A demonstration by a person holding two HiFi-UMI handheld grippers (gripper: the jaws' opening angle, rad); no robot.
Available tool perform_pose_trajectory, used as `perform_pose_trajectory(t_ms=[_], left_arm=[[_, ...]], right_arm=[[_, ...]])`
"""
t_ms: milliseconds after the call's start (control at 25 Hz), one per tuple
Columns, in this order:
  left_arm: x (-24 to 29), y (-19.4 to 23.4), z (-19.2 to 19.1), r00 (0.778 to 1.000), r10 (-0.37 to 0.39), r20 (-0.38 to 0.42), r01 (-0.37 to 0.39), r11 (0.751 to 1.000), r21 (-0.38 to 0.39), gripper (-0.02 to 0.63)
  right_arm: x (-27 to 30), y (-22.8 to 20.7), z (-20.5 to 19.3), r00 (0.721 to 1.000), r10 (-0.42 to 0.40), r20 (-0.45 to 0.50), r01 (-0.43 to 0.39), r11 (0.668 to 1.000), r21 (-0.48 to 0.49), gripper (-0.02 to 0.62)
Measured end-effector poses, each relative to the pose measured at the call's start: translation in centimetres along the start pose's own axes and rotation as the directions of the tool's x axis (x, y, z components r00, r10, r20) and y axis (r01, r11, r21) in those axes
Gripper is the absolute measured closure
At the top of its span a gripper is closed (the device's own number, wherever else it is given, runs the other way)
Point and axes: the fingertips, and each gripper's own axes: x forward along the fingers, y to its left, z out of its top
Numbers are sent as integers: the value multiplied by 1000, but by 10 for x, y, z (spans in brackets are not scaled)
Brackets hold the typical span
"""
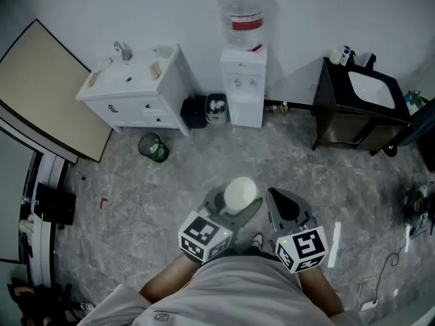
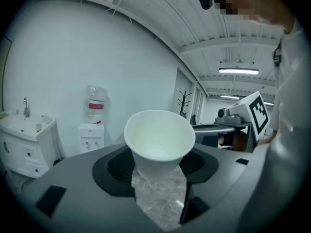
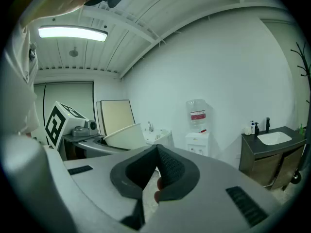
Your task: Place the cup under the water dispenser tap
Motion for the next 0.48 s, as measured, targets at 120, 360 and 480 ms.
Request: perform_pose_trajectory(t_ms=[120,360,480], left_arm=[[19,9,9,999,2,32,-3,999,38,344],[37,14,5,1000,13,27,-14,999,42,344],[47,14,-1,1000,21,15,-22,999,36,344]], right_arm=[[11,-18,8,999,3,38,-1,999,-34,581],[18,-36,0,999,2,43,-1,1000,-25,583],[19,-43,-4,998,40,43,-39,999,-17,581]])
